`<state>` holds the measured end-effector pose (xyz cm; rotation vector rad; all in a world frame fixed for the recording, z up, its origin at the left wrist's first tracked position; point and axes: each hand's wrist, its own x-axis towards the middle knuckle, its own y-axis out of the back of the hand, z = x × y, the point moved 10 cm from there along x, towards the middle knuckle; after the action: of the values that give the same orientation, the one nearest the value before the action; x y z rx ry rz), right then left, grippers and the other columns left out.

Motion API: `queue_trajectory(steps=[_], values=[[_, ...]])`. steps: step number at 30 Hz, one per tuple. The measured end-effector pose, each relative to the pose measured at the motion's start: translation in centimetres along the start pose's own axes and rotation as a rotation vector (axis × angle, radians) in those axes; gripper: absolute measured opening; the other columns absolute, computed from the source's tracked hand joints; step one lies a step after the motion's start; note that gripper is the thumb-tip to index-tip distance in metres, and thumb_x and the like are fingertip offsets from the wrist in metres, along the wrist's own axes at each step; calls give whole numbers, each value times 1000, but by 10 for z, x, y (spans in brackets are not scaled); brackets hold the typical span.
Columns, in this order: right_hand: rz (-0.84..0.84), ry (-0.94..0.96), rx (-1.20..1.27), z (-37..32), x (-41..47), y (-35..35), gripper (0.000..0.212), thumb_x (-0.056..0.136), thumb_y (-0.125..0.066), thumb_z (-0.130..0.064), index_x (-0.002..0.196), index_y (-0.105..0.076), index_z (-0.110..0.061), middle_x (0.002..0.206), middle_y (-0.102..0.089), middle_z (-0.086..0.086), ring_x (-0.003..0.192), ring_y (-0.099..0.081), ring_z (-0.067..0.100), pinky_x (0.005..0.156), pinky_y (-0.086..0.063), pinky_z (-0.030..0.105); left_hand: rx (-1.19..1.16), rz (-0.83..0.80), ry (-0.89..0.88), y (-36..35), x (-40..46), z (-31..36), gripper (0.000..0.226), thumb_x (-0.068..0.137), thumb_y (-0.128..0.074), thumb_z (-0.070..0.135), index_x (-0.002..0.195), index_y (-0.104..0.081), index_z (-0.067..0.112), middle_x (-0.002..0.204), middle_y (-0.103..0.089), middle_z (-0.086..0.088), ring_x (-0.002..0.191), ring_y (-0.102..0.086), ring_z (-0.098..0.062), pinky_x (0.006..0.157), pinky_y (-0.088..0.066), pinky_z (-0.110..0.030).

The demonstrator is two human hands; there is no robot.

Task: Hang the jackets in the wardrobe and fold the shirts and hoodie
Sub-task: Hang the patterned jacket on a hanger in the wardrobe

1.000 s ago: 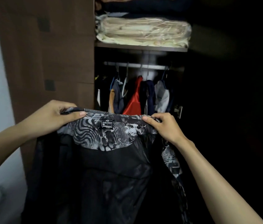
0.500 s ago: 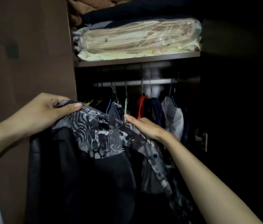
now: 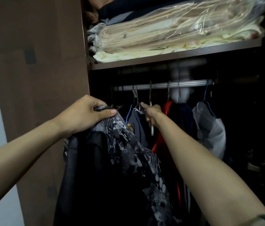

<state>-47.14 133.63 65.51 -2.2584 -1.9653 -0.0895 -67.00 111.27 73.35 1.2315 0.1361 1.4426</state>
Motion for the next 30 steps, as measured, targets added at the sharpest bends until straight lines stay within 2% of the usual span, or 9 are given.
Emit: queue_trajectory(steps=[3, 6, 8, 13, 16, 22, 24, 26, 30], values=[[33, 103, 15, -3, -15, 16, 45, 100, -62, -38, 115, -62, 5, 53, -41, 1, 23, -27, 7, 32, -21, 14, 13, -16, 52, -1, -3, -18, 33, 89, -70, 43, 83, -79, 12, 79, -78, -4, 84, -76, -21, 78, -59, -41], [-5, 149, 41, -2, -42, 30, 40, 104, -53, -40, 116, -64, -4, 42, -34, -7, 26, -27, 6, 33, -21, 16, 0, -27, 82, -1, -7, -34, 38, 89, -70, 44, 79, -76, 8, 74, -75, 1, 71, -69, -13, 65, -51, -33], [-88, 189, 66, 0, -80, 36, 36, 104, -53, -43, 111, -63, -9, 42, -32, -10, 31, -26, 5, 33, -20, 16, 1, -20, 91, 1, -8, -39, 49, 88, -70, 47, 77, -68, 0, 66, -61, -1, 64, -52, -11, 61, -38, -30], [-171, 87, -135, 50, -159, 58, 60, 92, -71, -45, 129, -61, 0, 56, -40, -3, 41, -39, 9, 38, -35, 22, 35, -32, 110, 8, -24, -44, 44, 89, -71, 46, 79, -71, 3, 70, -68, -8, 66, -53, -9, 62, -39, -27], [-86, 114, -149, 47, -186, 75, 53, 93, -67, -50, 119, -68, -3, 52, -29, -7, 38, -28, 6, 35, -25, 20, 66, -67, 86, 3, -33, -35, 56, 85, -70, 55, 85, -70, -1, 77, -70, -20, 67, -53, -13, 64, -39, -28], [-228, 192, 26, 38, -289, 88, 60, 102, -35, -62, 111, -73, -16, 51, -18, -1, 37, -17, 10, 43, -12, 20, 60, -102, 110, -3, -49, -33, 62, 79, -71, 60, 78, -67, -2, 65, -60, -3, 60, -48, -11, 62, -35, -26], [-288, 185, 21, 48, -321, 89, 60, 103, -33, -59, 109, -74, -16, 52, -15, 0, 37, -16, 9, 42, -12, 20, 106, -111, 126, -3, -54, -35, 54, 82, -70, 54, 59, -56, 7, 49, -52, 13, 46, -42, -3, 56, -34, -24], [-299, 182, -23, 58, -344, 95, 58, 104, -35, -56, 105, -76, -16, 51, -16, 1, 36, -17, 8, 41, -15, 18, 122, -138, 136, -3, -59, -35, 55, 88, -70, 48, 53, -40, 18, 49, -42, 6, 47, -36, -11, 56, -28, -29], [-251, 172, -157, 73, -375, 129, 55, 101, -40, -55, 99, -79, -15, 51, -17, 1, 39, -19, 6, 43, -16, 14, -42, -161, 247, 8, -79, -45, 36, 81, -77, 47, 74, -71, 12, 63, -58, -8, 57, -50, -20, 57, -43, -27]])
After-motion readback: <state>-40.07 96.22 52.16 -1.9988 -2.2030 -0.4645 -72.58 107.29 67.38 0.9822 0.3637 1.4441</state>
